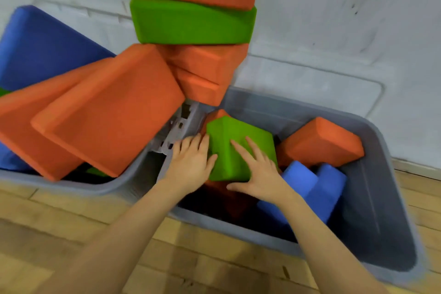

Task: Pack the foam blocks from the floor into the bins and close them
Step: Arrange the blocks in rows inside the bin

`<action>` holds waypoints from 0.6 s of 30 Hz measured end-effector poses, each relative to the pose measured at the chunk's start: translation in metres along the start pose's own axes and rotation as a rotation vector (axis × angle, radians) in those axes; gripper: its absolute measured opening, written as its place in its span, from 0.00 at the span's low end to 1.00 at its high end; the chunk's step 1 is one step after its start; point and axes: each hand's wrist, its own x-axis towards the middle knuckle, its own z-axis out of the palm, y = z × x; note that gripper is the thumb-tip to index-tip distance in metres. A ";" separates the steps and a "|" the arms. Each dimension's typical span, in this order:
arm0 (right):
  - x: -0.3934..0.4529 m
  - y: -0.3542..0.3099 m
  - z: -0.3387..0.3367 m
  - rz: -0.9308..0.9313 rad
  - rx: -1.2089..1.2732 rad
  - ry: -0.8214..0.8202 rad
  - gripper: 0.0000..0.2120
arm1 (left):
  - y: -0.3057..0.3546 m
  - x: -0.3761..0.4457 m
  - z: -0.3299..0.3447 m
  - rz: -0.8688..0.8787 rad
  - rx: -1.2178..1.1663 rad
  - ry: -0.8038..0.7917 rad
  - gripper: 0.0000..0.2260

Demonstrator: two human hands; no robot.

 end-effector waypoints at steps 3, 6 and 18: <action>0.003 0.000 0.012 -0.010 0.001 0.071 0.53 | 0.001 -0.003 0.015 0.040 0.074 -0.073 0.38; 0.003 0.001 0.009 -0.071 0.013 0.157 0.49 | 0.006 0.000 0.020 0.011 -0.033 -0.100 0.28; -0.009 0.026 -0.038 0.115 -0.024 0.251 0.41 | 0.048 0.033 0.020 0.237 -0.693 -0.042 0.28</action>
